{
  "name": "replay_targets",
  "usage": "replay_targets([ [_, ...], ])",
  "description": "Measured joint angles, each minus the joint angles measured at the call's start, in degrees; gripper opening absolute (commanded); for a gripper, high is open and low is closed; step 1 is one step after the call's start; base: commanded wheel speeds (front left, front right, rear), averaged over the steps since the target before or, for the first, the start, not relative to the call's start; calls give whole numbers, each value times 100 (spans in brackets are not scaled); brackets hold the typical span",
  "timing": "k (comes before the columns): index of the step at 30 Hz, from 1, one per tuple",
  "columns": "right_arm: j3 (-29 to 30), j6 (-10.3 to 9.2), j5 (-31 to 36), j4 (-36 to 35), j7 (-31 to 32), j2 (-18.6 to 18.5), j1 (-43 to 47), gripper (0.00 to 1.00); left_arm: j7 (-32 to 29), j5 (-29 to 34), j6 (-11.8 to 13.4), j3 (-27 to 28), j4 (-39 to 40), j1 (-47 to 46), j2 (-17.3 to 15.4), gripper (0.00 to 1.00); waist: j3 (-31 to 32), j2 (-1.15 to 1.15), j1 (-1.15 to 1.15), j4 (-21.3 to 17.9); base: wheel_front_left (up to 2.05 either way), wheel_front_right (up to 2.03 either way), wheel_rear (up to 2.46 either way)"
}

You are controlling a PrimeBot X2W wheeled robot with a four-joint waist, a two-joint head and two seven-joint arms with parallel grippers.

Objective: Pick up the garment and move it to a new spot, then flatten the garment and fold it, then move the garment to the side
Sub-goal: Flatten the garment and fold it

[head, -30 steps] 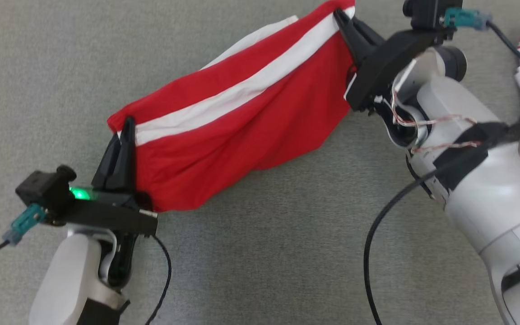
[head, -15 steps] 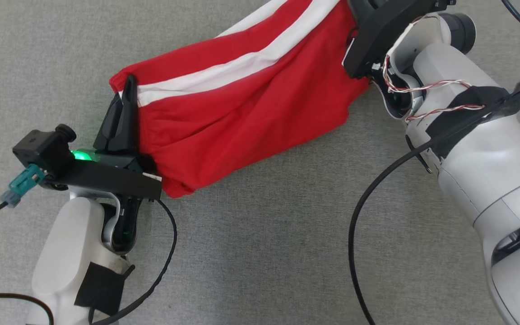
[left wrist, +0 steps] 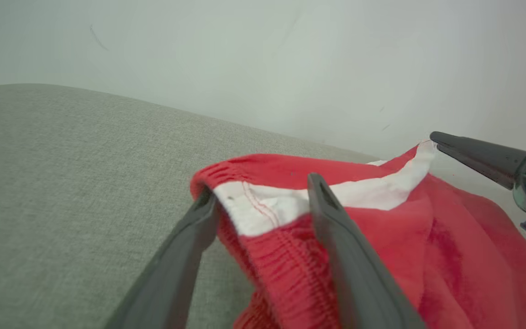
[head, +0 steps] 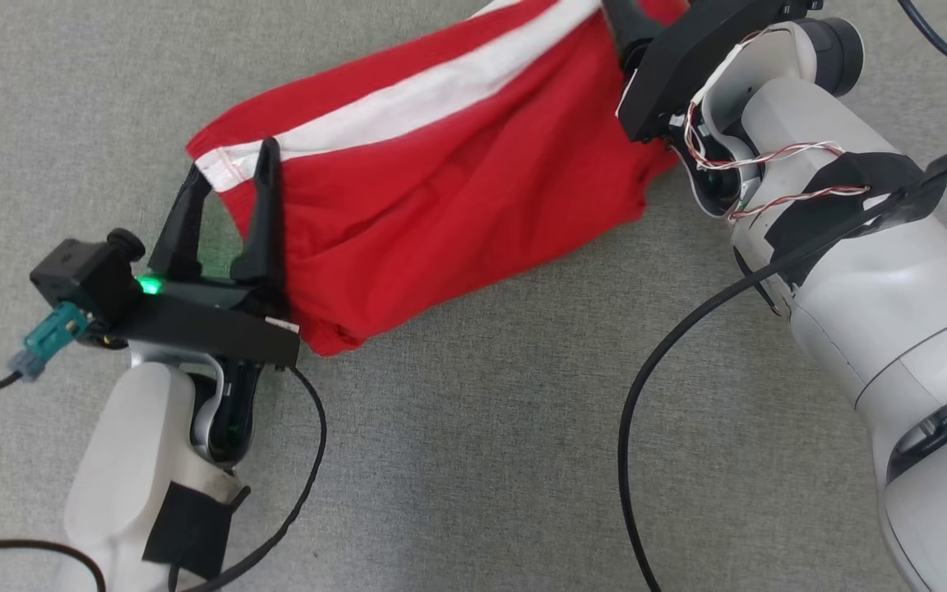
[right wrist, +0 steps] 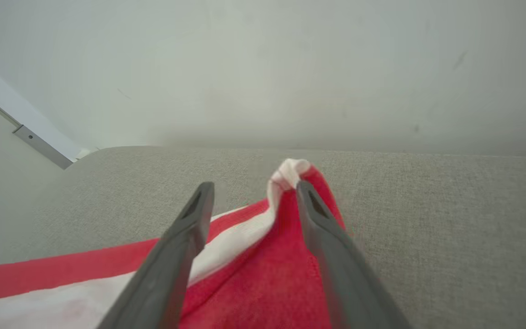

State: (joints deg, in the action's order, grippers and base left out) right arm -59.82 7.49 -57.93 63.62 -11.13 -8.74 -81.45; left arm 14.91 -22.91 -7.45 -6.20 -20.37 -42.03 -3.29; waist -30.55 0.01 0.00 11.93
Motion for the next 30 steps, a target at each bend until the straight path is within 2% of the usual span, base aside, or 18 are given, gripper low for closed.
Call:
replay_targets([
  [13, -508, 0, -342, -430, -245, -348, 469, 100, 0, 625, 0, 497, 780, 954, 20, 100, 470, 0, -1, -179, 0, 0, 0],
  [23, -736, 0, -565, -485, -353, -544, 893, 100, 0, 1121, 5, 871, 1256, 1660, 32, 100, 871, 0, -1, -321, 0, 0, 0],
  [30, -787, 1, -675, -292, -380, -635, 1235, 100, 0, 1181, 174, 985, 1735, 2147, 37, 100, 1111, -1, -1, -334, 0, 0, 0],
])
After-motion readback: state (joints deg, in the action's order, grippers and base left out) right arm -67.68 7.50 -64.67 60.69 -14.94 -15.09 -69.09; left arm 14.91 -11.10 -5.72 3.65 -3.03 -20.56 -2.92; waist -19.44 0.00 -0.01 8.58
